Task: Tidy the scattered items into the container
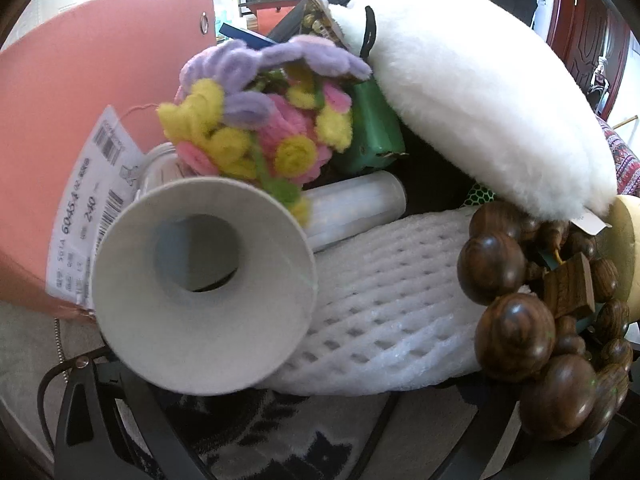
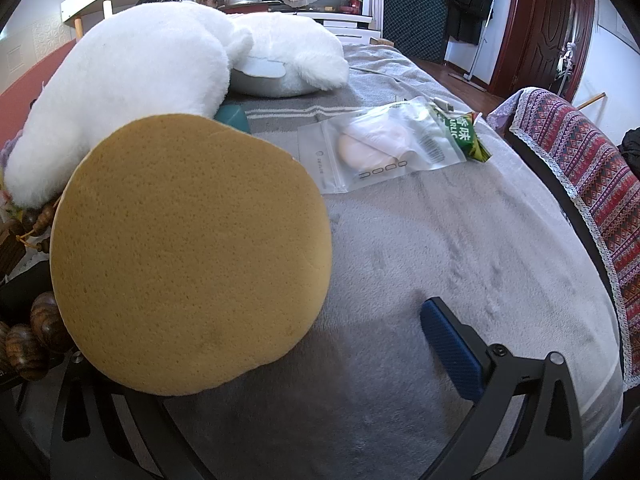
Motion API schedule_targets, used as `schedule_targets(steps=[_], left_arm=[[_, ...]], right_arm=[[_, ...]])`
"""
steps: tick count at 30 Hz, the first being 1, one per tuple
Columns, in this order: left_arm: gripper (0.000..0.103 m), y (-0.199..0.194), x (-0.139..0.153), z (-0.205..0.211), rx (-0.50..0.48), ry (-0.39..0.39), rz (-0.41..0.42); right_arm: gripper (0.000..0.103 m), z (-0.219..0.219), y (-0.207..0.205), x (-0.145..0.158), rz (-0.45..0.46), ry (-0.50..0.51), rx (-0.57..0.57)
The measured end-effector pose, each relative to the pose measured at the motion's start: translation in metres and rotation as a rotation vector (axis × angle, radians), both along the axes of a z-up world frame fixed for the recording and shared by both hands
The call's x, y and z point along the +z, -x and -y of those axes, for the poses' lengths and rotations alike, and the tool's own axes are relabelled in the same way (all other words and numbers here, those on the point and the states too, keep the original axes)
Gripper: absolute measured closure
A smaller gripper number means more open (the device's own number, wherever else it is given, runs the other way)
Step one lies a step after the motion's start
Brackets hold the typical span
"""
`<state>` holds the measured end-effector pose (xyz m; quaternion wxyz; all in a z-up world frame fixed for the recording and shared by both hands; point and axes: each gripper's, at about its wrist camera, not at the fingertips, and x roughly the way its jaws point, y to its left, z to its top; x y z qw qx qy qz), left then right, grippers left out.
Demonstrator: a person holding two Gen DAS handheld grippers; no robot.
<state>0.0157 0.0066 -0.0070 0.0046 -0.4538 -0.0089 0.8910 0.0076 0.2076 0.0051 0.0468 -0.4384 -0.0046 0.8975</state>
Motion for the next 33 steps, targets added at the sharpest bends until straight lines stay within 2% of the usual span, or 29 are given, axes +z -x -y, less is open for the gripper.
schedule_targets(steps=[10,11,14,15,18,21,31,33], left_arm=[[0.0,0.001,0.0,0.006,0.0,0.002,-0.001],[0.0,-0.005,0.0,0.005,0.031,-0.002,-0.01],[0.0,-0.009,0.004,-0.002,0.036,0.081,-0.03],[0.0,-0.008,0.003,-0.001,0.032,0.079,-0.026],[0.0,-0.001,0.0,0.017,0.021,-0.029,-0.002],[0.0,0.0,0.0,0.017,0.015,0.005,-0.003],[0.0,0.006,0.0,0.04,0.015,-0.003,-0.004],[0.0,-0.005,-0.001,0.025,0.015,-0.003,-0.004]], right_arm=[[0.0,0.0,0.0,0.0,0.0,0.0,0.0],[0.0,0.0,0.0,0.0,0.0,0.0,0.0],[0.001,0.0,0.0,0.0,0.0,-0.001,0.0],[0.001,0.0,0.0,0.0,0.0,-0.001,0.0],[0.0,0.001,-0.001,0.0,0.0,-0.002,0.0],[0.0,0.001,-0.001,0.0,0.0,-0.002,0.0],[0.0,0.0,0.0,0.0,0.0,-0.001,0.0],[0.0,0.001,-0.001,0.001,0.0,-0.001,0.0]])
